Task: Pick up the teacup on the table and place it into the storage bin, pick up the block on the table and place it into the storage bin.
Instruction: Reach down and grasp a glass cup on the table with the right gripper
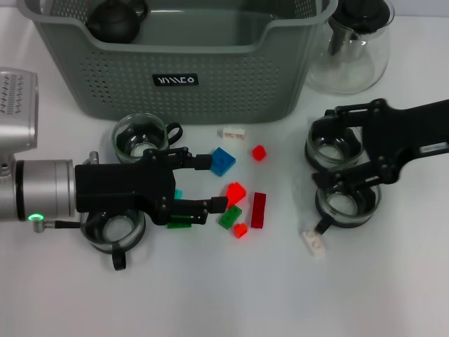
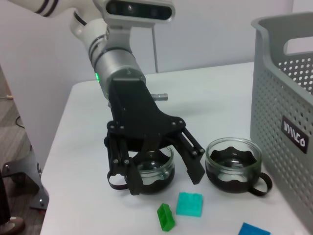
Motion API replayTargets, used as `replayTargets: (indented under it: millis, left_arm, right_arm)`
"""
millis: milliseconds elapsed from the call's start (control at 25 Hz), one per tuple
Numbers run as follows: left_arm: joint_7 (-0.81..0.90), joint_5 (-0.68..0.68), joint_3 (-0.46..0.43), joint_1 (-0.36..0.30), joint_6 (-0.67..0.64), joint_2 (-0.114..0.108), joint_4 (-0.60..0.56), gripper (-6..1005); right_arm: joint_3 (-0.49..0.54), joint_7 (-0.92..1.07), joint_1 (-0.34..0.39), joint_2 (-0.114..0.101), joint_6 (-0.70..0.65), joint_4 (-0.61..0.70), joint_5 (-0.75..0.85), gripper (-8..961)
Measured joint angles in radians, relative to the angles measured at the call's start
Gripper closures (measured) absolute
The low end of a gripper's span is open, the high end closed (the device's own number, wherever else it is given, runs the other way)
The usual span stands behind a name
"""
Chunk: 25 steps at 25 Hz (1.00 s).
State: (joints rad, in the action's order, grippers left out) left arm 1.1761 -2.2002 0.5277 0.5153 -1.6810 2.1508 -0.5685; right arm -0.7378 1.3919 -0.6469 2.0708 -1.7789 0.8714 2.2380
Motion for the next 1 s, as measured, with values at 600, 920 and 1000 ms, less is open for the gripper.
replayTargets:
  millis: [600,920,1000]
  left_arm:
    - [0.015,0.007,-0.004,0.009,0.005,0.008,0.004,173]
    - [0.023,0.009,-0.01,0.007,0.011,0.012,0.004,172]
    - [0.023,0.009,-0.01,0.007,0.012,0.012,0.004,172]
  right_arm:
    - [-0.025,0.236,0.016,-0.01,-0.201,0.287,0.182,57]
    - [-0.102,0.236,0.004,0.007,-0.176,0.296,0.291,57]
    - [-0.137,0.237,0.002,0.011,-0.158,0.296,0.296,56]
